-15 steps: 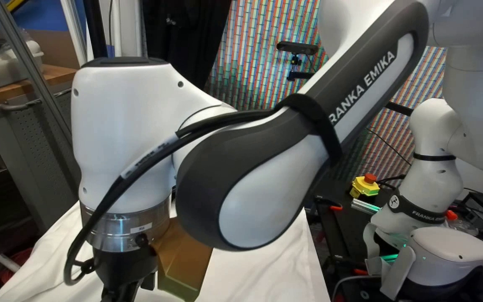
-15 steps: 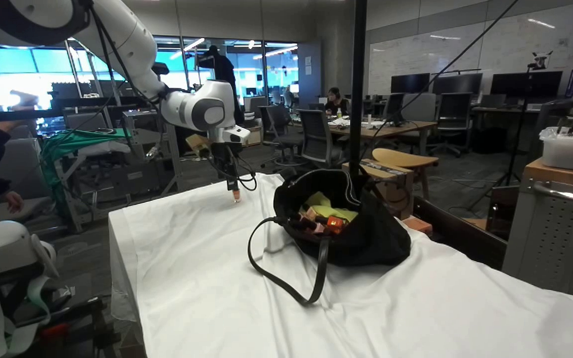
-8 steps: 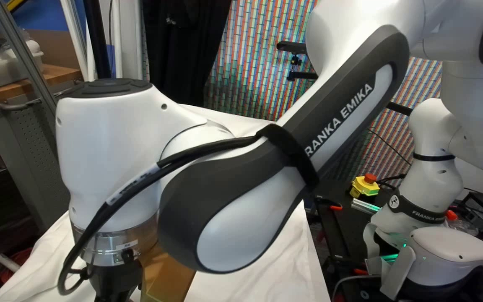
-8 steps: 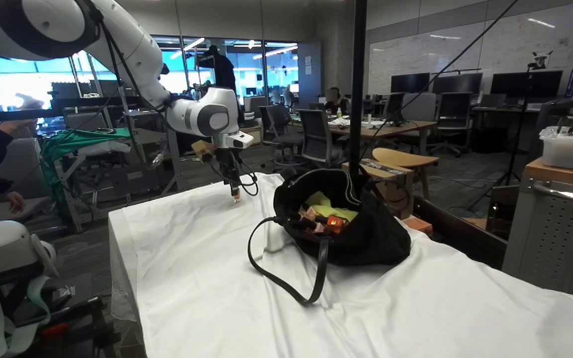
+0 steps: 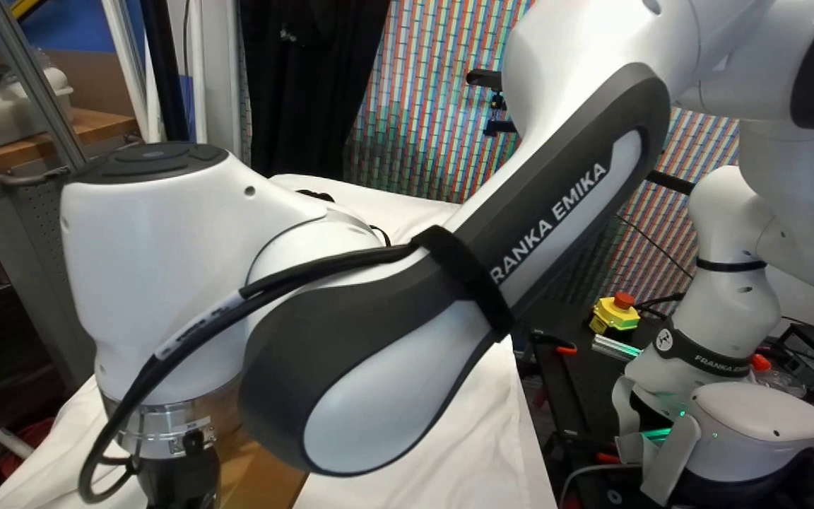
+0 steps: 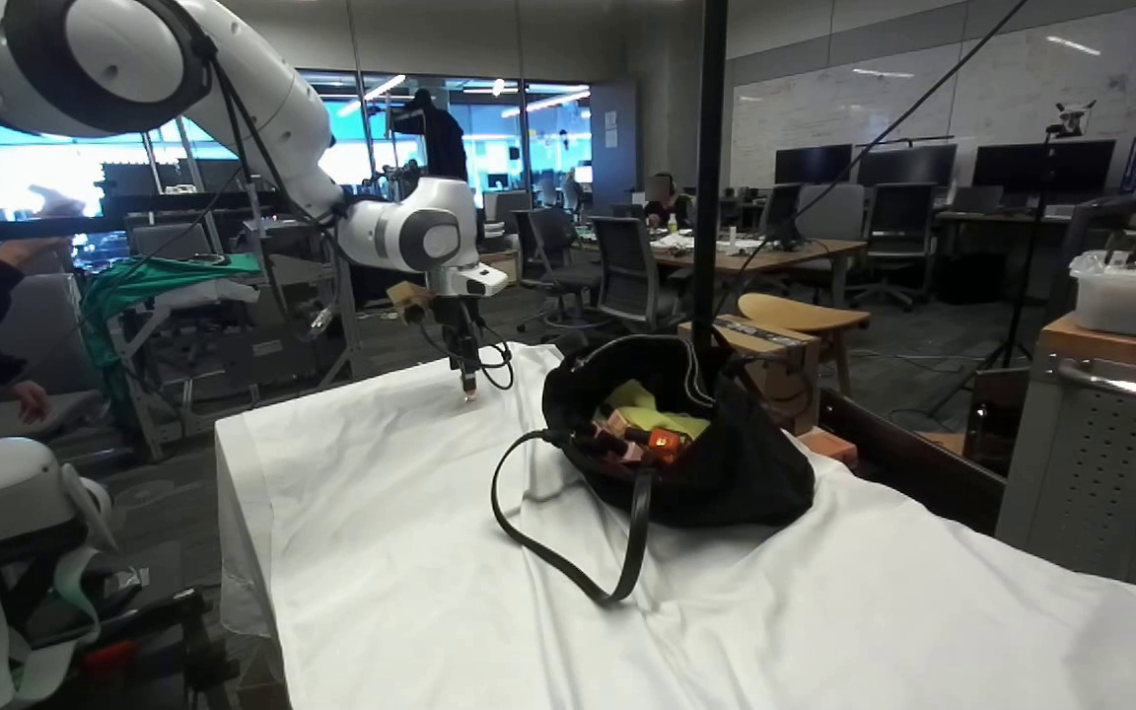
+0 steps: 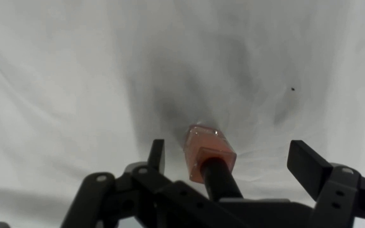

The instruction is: Put the nail polish bottles in the bag

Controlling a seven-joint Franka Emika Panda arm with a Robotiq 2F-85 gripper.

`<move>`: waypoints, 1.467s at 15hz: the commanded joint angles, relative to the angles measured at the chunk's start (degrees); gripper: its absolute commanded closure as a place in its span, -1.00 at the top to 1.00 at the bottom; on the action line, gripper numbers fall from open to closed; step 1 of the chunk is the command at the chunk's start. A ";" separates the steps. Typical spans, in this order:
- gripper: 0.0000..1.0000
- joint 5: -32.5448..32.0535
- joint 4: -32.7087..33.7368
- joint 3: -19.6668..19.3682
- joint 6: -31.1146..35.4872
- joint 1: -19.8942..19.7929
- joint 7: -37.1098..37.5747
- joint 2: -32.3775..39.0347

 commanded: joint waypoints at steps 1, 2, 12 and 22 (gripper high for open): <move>1.00 -1.17 3.82 -0.87 -2.57 0.81 1.96 1.72; 1.00 -1.25 4.07 -0.88 -2.91 0.81 2.09 1.90; 1.00 -1.62 6.64 -1.12 -4.85 0.81 2.55 4.31; 0.72 -2.08 10.05 -1.64 -7.62 0.91 3.34 6.31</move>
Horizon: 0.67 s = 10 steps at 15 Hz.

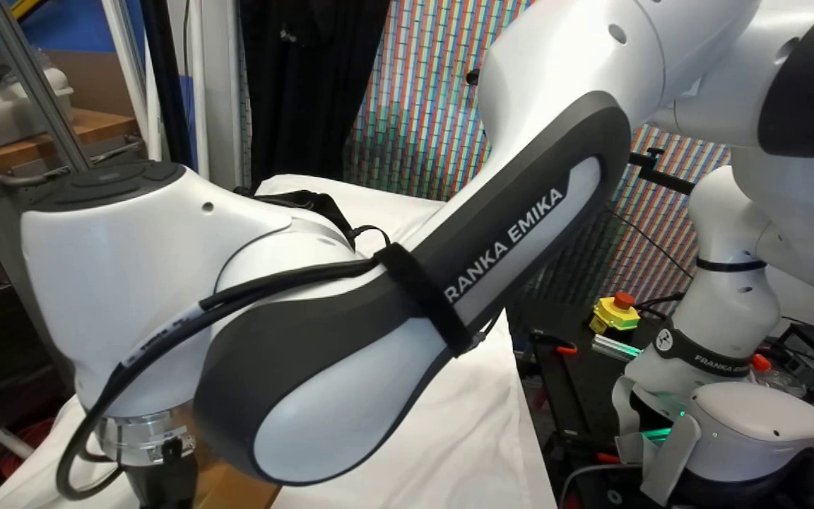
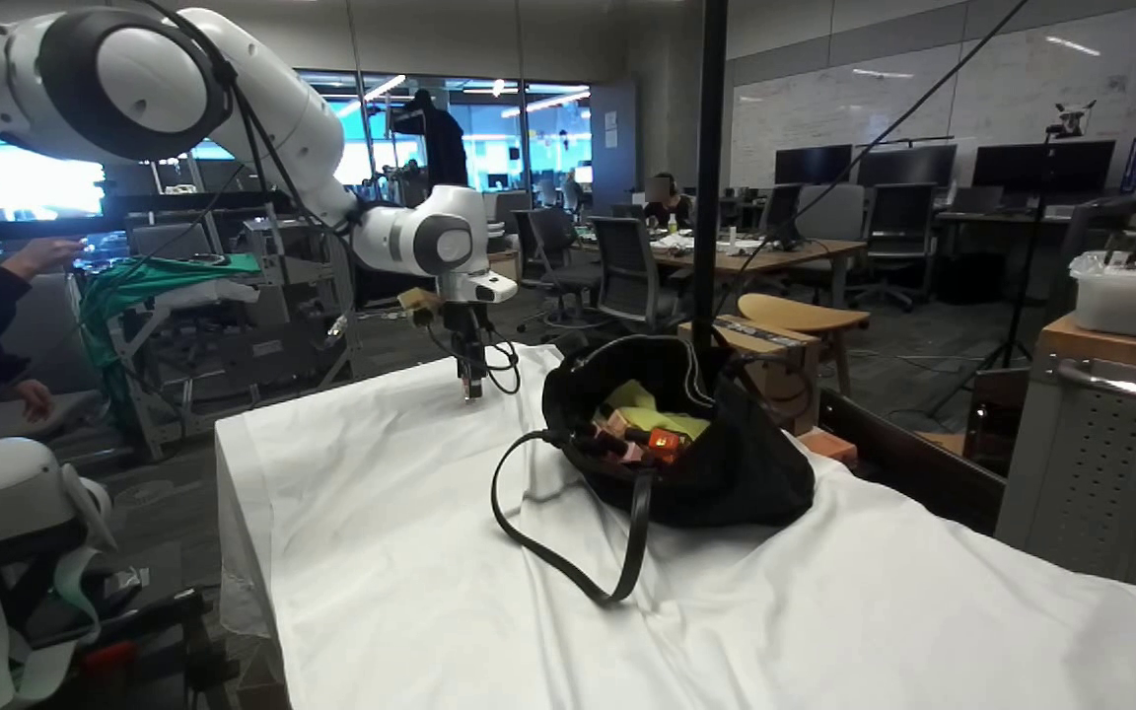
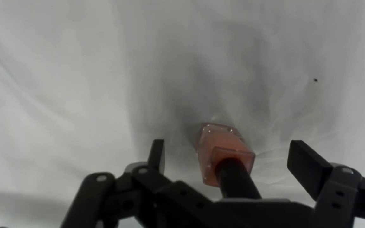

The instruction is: Put the nail polish bottles in the bag

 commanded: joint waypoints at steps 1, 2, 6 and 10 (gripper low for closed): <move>0.48 -1.40 4.25 -0.90 -2.58 0.89 1.50 2.31; 0.35 -1.41 4.58 -0.91 -2.83 0.87 1.53 2.50; -0.19 -1.45 5.86 -1.07 -3.79 0.74 1.67 3.30; -0.64 -1.57 6.98 -1.59 -4.57 0.57 2.22 3.89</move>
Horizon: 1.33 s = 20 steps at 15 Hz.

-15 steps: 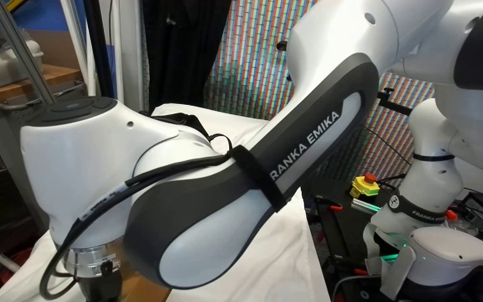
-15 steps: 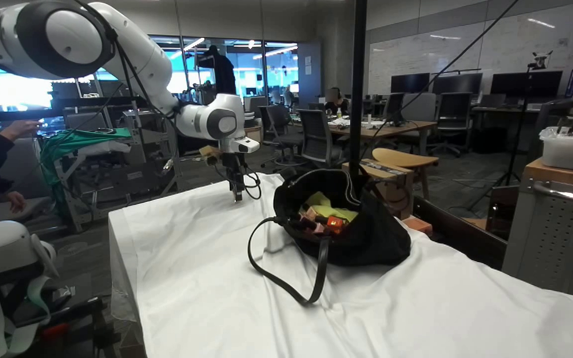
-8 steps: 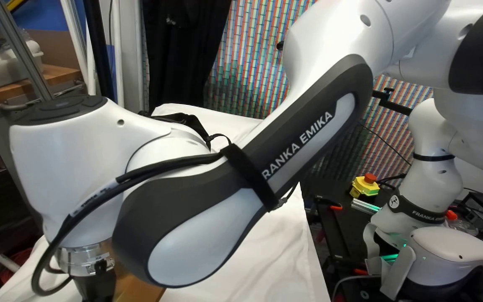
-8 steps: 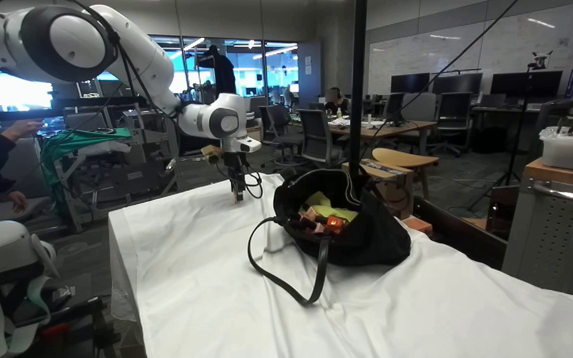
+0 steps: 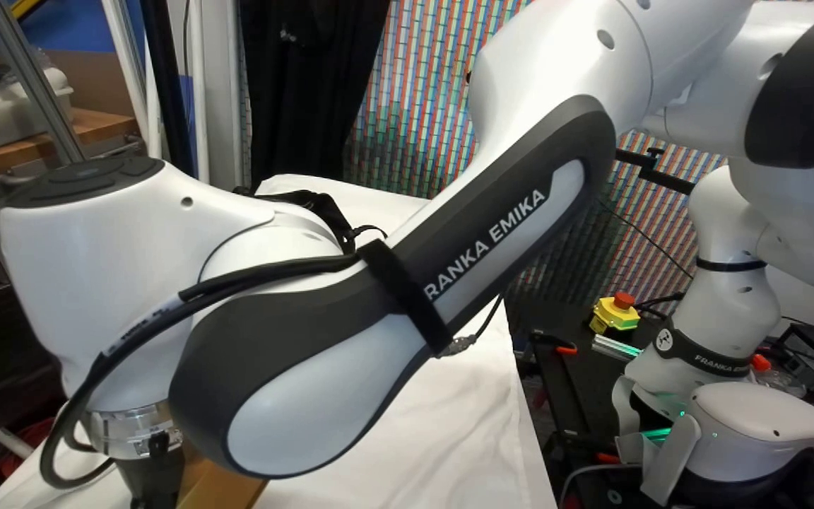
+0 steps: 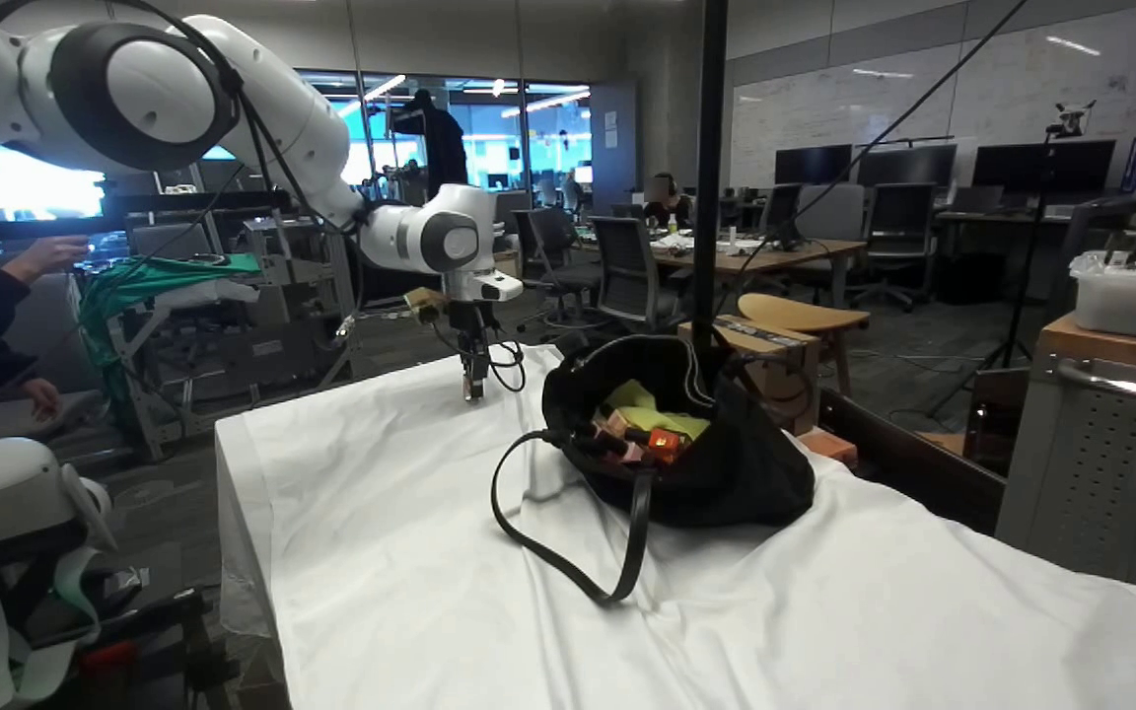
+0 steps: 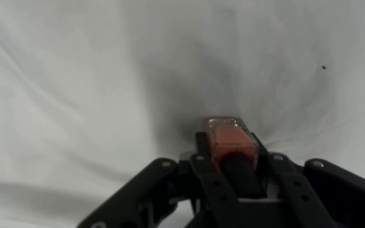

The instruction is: Put the nail polish bottles in the bag

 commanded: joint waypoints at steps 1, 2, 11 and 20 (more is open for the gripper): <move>-0.57 -1.59 3.84 -1.18 -2.18 0.68 1.90 2.21; -0.56 -1.84 3.66 -1.34 -2.26 0.73 1.99 2.05; -0.55 -5.44 -2.27 -1.65 -4.24 -0.12 0.06 -4.31; -0.56 -8.29 -12.54 -2.67 -2.25 -3.22 -0.30 -15.88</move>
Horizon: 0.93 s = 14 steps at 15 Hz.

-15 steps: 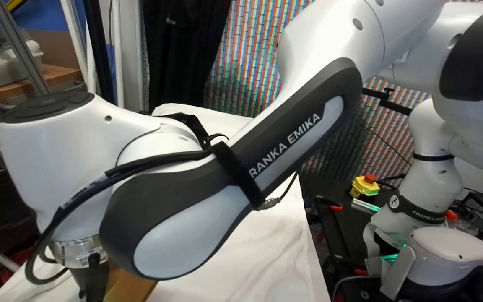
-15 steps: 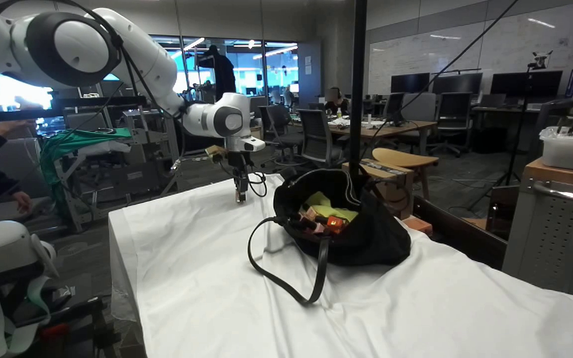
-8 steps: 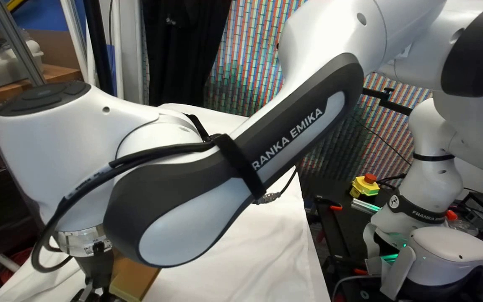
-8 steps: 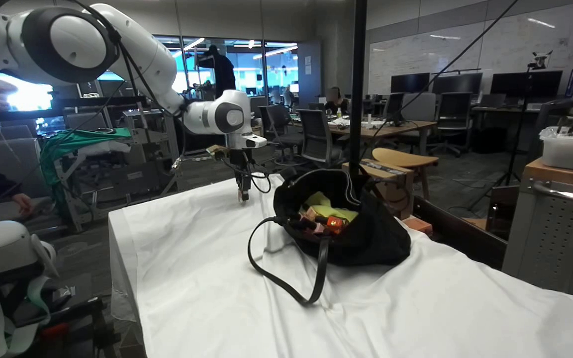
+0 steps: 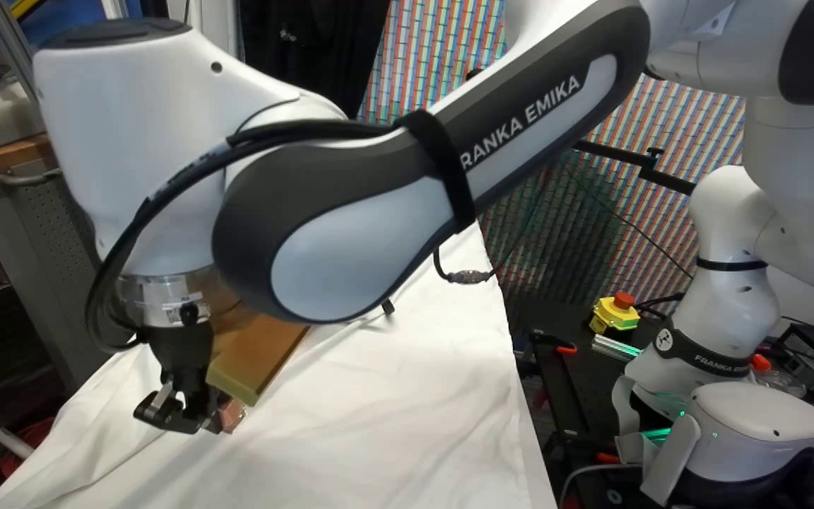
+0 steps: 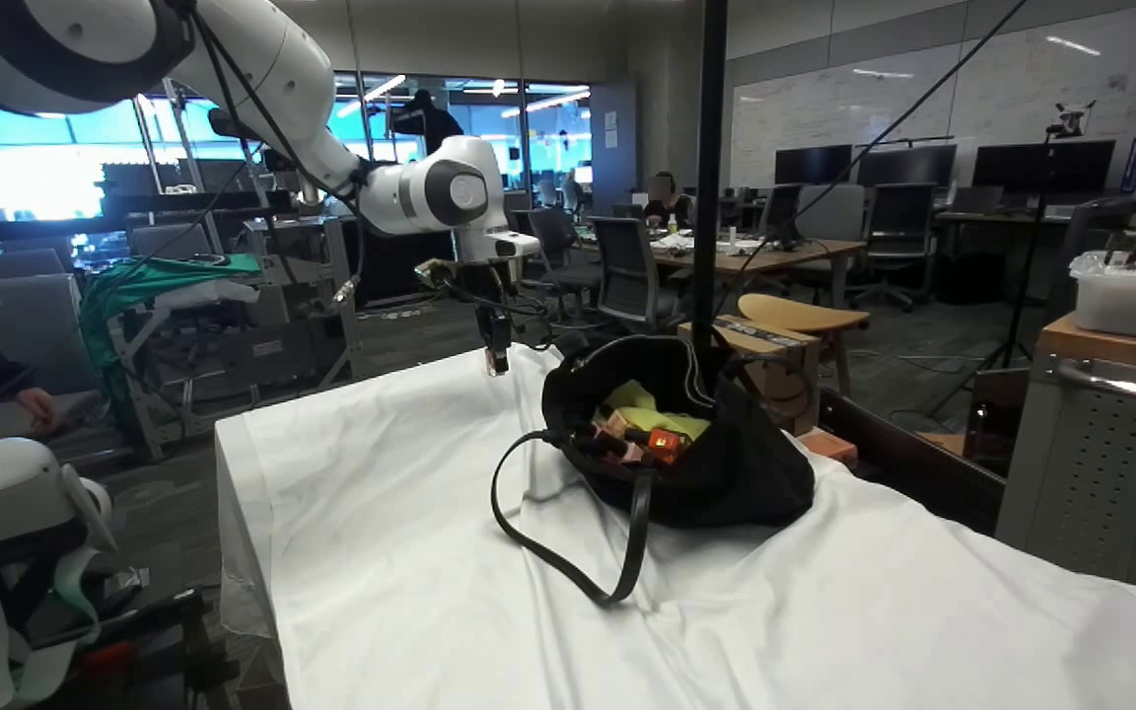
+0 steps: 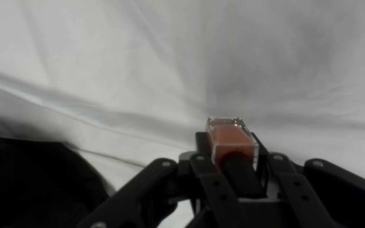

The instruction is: Put the nail polish bottles in the bag

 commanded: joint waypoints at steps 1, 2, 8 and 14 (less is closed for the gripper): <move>-0.56 -1.90 -7.50 -0.52 1.44 -1.52 -0.23 -7.68; -0.56 -2.35 -8.65 -0.66 1.70 -2.01 -0.03 -8.94; -0.57 -3.75 -14.77 -1.37 3.55 -5.77 0.86 -16.11; -0.57 -6.72 -18.63 -2.50 6.12 -8.73 3.35 -21.16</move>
